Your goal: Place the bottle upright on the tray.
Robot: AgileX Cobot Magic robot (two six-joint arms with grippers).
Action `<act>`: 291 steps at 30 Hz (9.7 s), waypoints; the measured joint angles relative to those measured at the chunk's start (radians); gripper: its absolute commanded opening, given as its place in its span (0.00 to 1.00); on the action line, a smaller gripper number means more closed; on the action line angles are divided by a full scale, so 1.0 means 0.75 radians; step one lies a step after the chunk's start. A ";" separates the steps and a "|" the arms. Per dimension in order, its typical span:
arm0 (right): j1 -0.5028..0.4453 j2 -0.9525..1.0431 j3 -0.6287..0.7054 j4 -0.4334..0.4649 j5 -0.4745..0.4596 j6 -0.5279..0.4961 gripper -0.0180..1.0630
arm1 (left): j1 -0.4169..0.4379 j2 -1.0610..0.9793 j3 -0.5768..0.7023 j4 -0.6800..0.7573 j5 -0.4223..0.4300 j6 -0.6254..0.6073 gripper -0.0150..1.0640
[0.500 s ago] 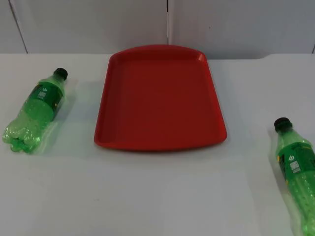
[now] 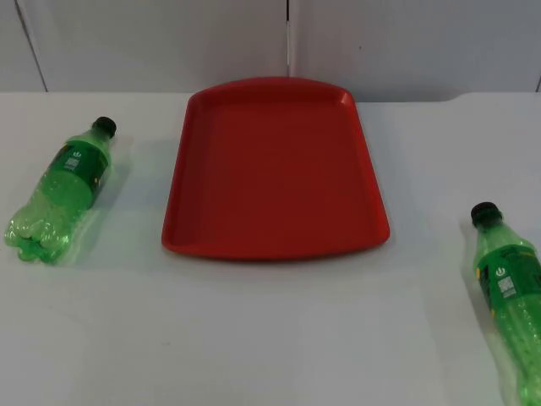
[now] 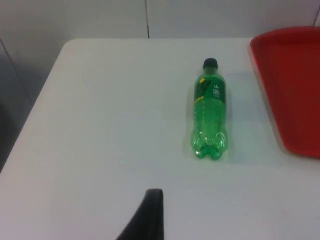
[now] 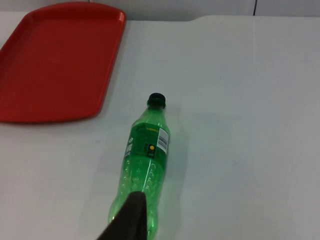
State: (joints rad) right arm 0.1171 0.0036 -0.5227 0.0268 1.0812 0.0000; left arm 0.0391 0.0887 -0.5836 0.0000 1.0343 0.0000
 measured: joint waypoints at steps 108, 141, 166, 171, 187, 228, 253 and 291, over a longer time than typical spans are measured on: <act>0.000 0.000 0.000 0.000 0.000 -0.014 0.98 | 0.067 2.438 -1.698 -0.307 -0.048 0.468 0.86; 0.000 0.000 0.000 0.000 0.000 -0.014 0.98 | -0.035 2.942 -1.954 -0.157 0.139 0.339 0.86; 0.000 0.000 0.000 0.000 0.000 -0.014 0.98 | -0.042 3.139 -1.954 -0.177 0.159 0.324 0.86; 0.000 0.000 0.000 0.000 0.000 -0.014 0.98 | -0.046 3.186 -1.954 -0.160 0.123 0.304 0.86; 0.000 0.000 0.001 0.000 0.000 -0.014 0.98 | -0.046 3.268 -1.954 -0.151 -0.003 0.288 0.86; 0.000 0.000 0.008 0.000 0.001 -0.014 0.98 | -0.046 3.219 -1.954 -0.211 -0.018 0.234 0.01; 0.000 0.000 0.008 0.000 0.001 -0.025 0.98 | -0.069 2.707 -1.954 -0.873 -0.255 0.558 0.01; 0.000 0.000 0.008 0.000 0.001 -0.023 0.98 | -0.509 2.901 -1.952 0.132 -1.412 -0.115 0.01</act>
State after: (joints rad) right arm 0.1171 0.0036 -0.5169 0.0268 1.0820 -0.0175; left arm -0.3424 2.2643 -2.0476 0.0988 -0.0246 -0.0859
